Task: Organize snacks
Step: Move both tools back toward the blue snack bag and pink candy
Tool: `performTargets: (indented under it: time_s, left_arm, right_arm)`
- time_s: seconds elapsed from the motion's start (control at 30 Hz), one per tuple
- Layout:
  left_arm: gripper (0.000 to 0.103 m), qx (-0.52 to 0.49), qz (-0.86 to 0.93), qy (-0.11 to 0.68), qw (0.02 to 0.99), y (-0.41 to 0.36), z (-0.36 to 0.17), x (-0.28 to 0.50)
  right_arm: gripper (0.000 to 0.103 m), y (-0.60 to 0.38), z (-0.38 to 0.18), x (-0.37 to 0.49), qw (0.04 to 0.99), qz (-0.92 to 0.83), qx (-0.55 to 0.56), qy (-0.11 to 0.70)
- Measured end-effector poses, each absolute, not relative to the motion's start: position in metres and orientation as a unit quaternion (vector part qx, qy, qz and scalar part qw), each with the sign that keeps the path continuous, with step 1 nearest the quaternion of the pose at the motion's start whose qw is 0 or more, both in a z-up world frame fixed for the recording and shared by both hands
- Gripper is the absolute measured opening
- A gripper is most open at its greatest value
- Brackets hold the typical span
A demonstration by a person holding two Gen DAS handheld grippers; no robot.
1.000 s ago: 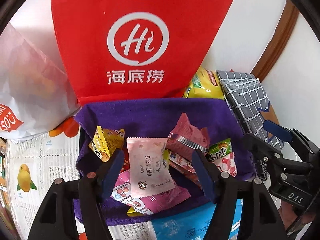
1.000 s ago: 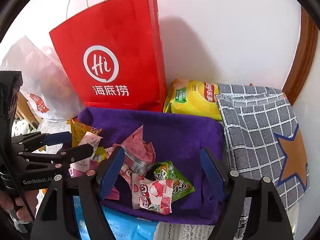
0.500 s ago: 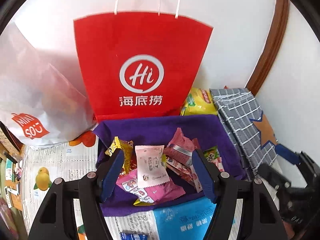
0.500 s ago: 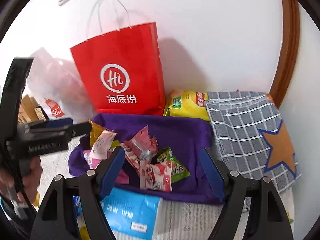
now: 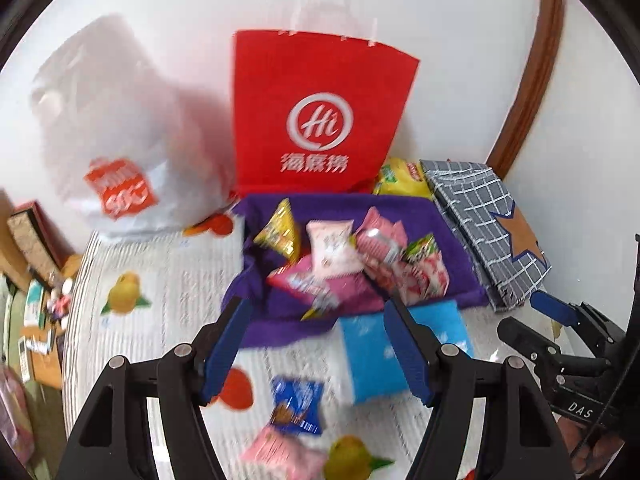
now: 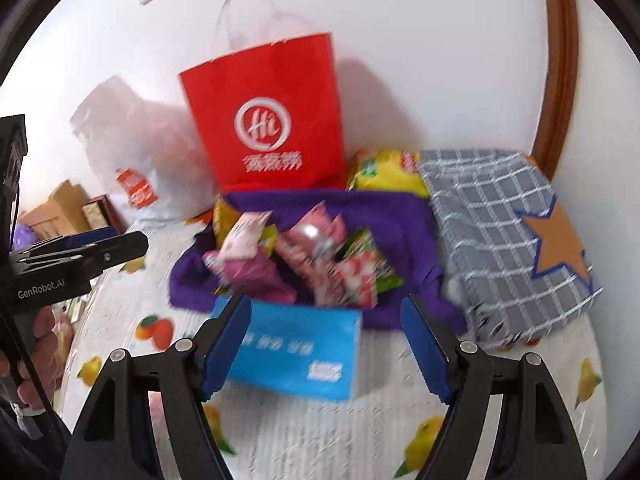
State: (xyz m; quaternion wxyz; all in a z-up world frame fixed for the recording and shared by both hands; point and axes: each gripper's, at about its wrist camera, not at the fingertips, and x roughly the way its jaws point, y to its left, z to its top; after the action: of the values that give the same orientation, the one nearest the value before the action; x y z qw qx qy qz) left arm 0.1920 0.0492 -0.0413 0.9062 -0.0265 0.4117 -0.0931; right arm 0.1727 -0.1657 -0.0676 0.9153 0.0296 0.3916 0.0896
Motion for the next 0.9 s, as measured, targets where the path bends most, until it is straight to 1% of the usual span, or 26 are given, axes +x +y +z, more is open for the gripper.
performTargets:
  time_s: [0.13, 0.23, 0.3, 0.67, 0.9]
  left_arm:
    - [0.068, -0.042, -0.08, 0.423, 0.902, 0.075, -0.056, 0.173]
    - [0.068, -0.05, -0.063, 0.433, 0.898, 0.094, -0.069, 0.165]
    - [0.068, -0.056, -0.05, 0.44, 0.895, 0.106, -0.077, 0.162]
    - [0.068, -0.075, -0.019, 0.464, 0.883, 0.147, -0.116, 0.155]
    - [0.068, -0.088, -0.01, 0.474, 0.876, 0.171, -0.134, 0.154]
  right_arm:
    - [0.076, -0.145, -0.079, 0.157, 0.912, 0.107, 0.015, 0.396]
    - [0.07, -0.127, -0.092, 0.151, 0.903, 0.119, 0.009, 0.412]
    - [0.069, -0.118, -0.1, 0.15, 0.898, 0.129, 0.009, 0.42]
    - [0.056, -0.05, -0.142, 0.145, 0.866, 0.188, -0.005, 0.464]
    - [0.055, -0.011, -0.16, 0.14, 0.851, 0.223, -0.023, 0.476]
